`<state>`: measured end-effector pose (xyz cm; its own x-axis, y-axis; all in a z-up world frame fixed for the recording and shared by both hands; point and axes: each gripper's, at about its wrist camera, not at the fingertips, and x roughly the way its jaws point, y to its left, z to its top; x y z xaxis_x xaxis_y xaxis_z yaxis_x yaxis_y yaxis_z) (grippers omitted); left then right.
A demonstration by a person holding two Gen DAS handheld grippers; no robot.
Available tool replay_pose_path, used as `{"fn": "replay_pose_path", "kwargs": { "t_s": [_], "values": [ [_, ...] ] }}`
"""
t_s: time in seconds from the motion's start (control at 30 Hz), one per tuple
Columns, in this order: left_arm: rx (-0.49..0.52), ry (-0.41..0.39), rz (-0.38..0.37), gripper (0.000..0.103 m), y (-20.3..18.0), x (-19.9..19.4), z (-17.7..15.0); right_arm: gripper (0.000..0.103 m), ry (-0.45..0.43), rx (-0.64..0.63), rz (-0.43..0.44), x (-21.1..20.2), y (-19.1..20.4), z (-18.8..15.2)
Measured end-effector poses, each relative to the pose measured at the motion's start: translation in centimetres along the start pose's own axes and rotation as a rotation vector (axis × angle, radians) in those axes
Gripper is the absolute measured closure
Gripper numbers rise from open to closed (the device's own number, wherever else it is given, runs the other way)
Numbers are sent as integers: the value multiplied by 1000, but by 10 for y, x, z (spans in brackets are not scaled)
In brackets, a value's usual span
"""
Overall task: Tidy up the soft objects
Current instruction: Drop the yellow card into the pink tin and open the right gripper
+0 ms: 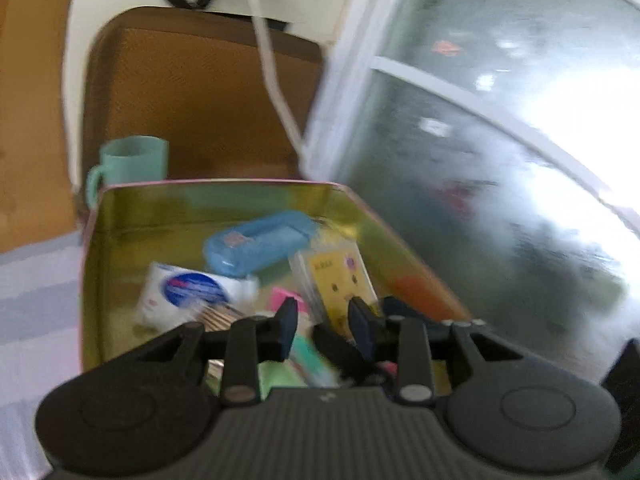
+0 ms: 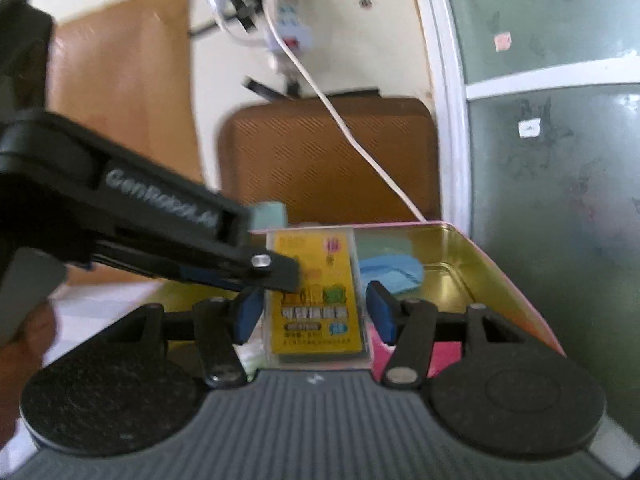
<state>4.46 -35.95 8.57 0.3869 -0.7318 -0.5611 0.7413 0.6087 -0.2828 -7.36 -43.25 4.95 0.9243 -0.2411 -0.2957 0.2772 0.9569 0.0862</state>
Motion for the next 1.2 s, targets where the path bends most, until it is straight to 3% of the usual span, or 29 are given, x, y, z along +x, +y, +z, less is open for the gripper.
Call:
{"fn": "replay_pose_path", "kwargs": {
  "t_s": [0.1,0.2,0.43,0.6,0.8,1.2],
  "values": [
    [-51,-12,48,61,16,1,-3,39,9,21,-23,4,-3,-7],
    [-41,-30,84,61,24,-14,-16,39,-48,68,-31,-22,-1,-21],
    [-5,-43,190,48,19,-55,-52,39,-174,194,-82,-100,13,-41],
    [56,-103,244,20,7,-101,-82,38,-174,188,-110,-133,34,-50],
    [63,-135,300,1,7,-144,-110,38,-118,210,-70,-154,54,-54],
    [30,-138,382,0,12,-197,-148,15,-91,249,-10,-191,84,-45]
  ]
}}
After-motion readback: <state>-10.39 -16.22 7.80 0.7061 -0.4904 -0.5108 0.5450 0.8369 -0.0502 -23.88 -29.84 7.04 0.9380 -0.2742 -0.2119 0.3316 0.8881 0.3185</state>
